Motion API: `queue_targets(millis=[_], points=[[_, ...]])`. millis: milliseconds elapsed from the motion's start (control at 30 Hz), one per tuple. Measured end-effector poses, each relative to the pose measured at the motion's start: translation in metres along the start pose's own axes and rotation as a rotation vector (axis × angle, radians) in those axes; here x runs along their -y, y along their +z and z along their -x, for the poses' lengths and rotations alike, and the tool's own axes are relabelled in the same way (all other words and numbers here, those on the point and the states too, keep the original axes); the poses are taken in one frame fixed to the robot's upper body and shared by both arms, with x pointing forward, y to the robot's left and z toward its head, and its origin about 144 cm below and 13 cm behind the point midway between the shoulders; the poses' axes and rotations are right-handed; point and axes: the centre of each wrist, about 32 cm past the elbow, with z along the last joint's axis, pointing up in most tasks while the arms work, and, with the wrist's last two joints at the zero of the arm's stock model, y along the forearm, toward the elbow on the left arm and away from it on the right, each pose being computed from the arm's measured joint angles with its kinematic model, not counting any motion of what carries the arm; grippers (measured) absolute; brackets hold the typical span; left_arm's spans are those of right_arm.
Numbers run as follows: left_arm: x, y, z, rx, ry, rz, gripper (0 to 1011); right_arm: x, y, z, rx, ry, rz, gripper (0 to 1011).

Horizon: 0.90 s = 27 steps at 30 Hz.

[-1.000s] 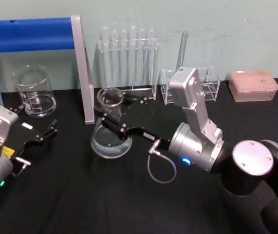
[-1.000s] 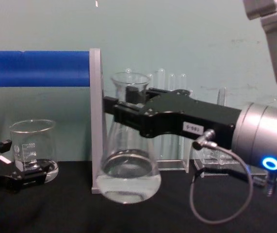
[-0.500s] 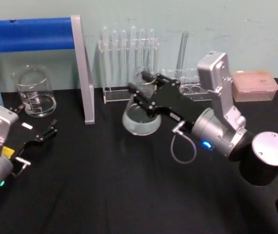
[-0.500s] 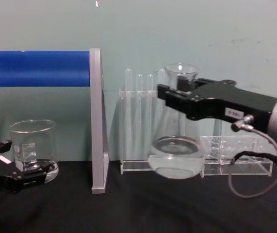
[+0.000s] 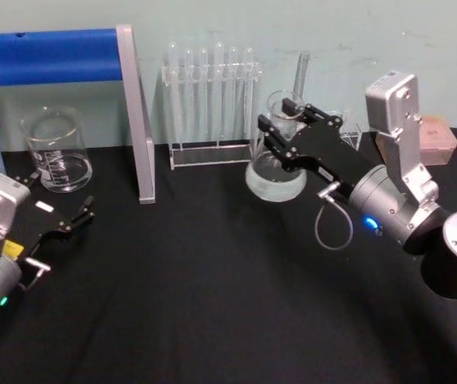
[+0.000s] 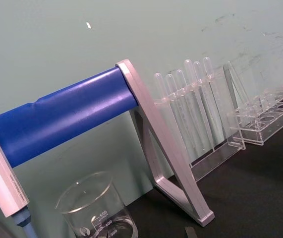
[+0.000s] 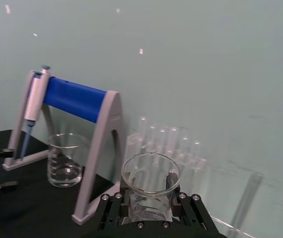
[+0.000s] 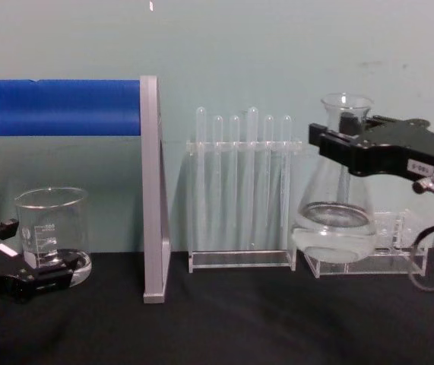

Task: Grasp the erlenmeyer flask with one hand, shake it three times, then place it back.

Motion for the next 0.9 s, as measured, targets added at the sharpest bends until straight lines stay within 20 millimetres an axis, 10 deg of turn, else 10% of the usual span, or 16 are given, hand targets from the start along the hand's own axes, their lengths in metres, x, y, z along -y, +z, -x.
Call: queue_targets(millis=[900], points=[[0.000,0.000,0.000,0.000,0.000,0.000,1001,-0.006,-0.001,0.017,-0.028,0.081,0.008,450]])
